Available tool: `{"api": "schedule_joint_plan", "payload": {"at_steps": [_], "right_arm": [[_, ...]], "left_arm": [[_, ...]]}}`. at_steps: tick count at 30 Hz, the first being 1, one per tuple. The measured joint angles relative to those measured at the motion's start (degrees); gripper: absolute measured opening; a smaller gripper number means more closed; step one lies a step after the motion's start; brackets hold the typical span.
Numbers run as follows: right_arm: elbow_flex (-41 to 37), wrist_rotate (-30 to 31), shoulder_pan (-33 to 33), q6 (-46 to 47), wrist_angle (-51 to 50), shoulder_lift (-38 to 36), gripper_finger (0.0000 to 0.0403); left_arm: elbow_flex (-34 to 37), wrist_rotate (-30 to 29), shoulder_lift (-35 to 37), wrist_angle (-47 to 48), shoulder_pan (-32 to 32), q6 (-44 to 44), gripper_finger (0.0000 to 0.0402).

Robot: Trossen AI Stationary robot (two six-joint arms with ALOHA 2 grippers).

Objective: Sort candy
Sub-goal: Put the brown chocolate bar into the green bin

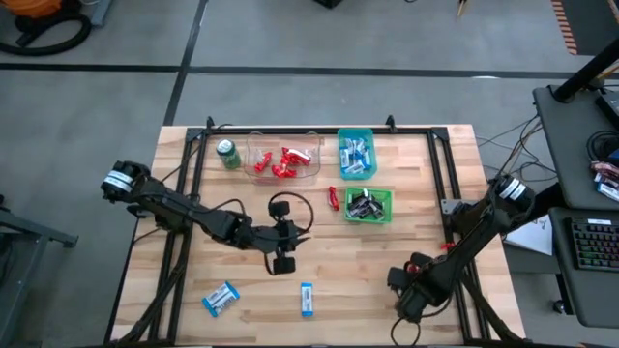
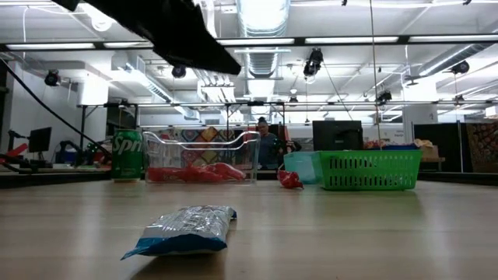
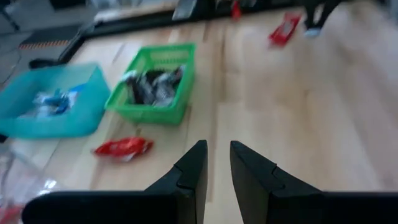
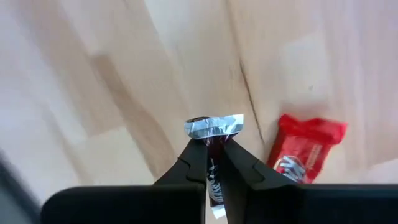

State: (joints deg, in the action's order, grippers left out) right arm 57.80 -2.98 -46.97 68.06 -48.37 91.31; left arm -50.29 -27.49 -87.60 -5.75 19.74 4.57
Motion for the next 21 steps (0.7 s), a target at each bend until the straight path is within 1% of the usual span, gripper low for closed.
{"api": "schedule_joint_plan", "payload": {"at_steps": [3, 7, 11, 14, 16, 18, 19, 21], "right_arm": [[0.0, 5.06, 1.57, -1.97, 0.25, -4.25, 0.001], [0.0, 17.69, 4.51, -7.59, 3.46, -10.43, 0.001], [-0.14, 29.91, 7.63, -18.49, 9.15, -14.94, 0.0009], [-0.52, 39.67, 9.96, -27.94, 14.73, -16.67, 0.0009], [-1.41, 43.59, 11.62, -34.65, 20.4, -17.05, 0.0009], [-3.02, 45.46, 13.55, -40.77, 27.47, -17.05, 0.0009], [-4.1, 46.26, 14.76, -42.68, 30.41, -16.97, 0.0009], [-5.41, 48.4, 17.97, -44.13, 32.78, -16.22, 0.0009]], "left_arm": [[2.2, 0.53, 0.29, -6.55, 1.75, -1.89, 0.0052], [4.09, 2.2, 0.27, -11.36, 3.82, -5.04, 0.0052], [4.46, 2.31, 0.36, -13.42, 4.7, -6.56, 0.0052], [4.45, 2.25, 0.36, -14.19, 5.23, -7.9, 0.0052], [4.4, 2.28, 0.51, -14.03, 5.51, -8.09, 0.0052], [4.4, 2.29, 1.2, -13.74, 5.87, -8.22, 0.0052], [4.4, 2.25, 1.66, -13.85, 6.07, -8.28, 0.0052], [4.42, 2.05, 3.1, -13.78, 6.52, -8.35, 0.0052]]}}
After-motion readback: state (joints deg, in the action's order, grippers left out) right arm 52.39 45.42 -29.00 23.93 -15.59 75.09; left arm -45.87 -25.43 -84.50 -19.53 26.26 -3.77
